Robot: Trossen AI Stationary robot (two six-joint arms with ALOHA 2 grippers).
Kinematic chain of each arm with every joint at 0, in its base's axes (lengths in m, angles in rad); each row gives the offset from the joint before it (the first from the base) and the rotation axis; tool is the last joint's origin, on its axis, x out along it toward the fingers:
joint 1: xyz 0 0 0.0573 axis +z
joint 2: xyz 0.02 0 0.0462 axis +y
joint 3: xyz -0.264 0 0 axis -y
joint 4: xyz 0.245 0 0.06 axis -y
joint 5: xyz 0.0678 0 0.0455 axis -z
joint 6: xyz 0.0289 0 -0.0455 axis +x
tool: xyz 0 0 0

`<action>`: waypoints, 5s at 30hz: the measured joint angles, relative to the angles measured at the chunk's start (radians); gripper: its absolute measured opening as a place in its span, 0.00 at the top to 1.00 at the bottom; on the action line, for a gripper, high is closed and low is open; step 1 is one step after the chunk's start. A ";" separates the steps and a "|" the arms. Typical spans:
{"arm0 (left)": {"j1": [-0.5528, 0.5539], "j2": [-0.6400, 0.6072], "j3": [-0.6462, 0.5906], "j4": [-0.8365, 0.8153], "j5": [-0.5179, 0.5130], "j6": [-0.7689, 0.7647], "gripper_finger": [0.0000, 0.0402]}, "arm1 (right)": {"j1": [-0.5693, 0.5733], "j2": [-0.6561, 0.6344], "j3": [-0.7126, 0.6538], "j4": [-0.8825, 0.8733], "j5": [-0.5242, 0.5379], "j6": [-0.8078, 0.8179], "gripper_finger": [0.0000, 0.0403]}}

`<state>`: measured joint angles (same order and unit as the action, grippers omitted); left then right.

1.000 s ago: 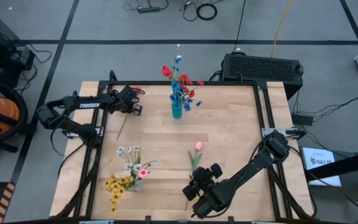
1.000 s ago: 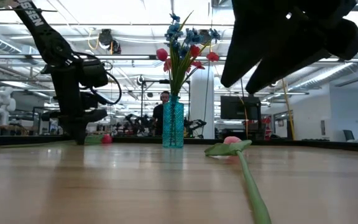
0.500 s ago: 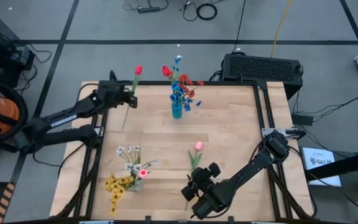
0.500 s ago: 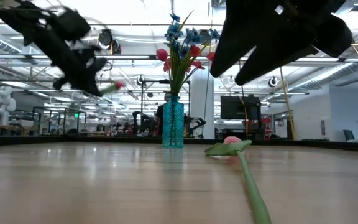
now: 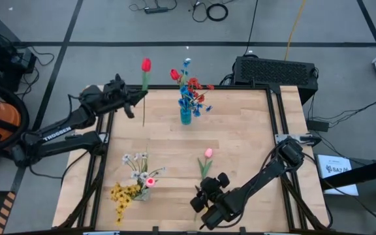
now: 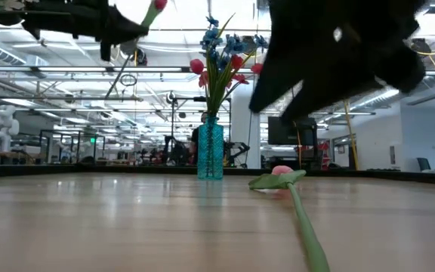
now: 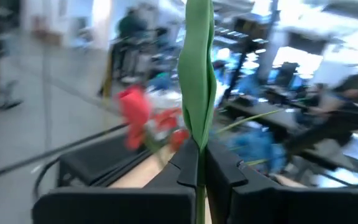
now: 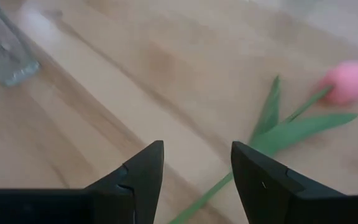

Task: Sort flowers into vase by color
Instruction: Put the red tulip into the blue flower vase

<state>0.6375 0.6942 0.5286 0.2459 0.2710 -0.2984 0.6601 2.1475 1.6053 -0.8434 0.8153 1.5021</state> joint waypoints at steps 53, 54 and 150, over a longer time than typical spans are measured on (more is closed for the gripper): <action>-0.195 0.668 -0.150 1.320 0.068 0.342 0.98 | -0.227 -0.459 -0.966 1.125 -0.043 -0.653 0.55; -0.195 0.675 -0.148 1.326 0.068 0.353 0.98 | -0.230 -0.473 -1.025 1.244 -0.048 -0.679 0.55; -0.188 0.947 0.056 0.985 -0.009 0.383 0.98 | -0.373 -0.499 -1.306 1.901 -0.219 -0.960 0.55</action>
<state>0.4492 1.6413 0.5848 1.2305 0.2620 0.0845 0.2876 1.6482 0.2994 1.0576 0.5961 0.5419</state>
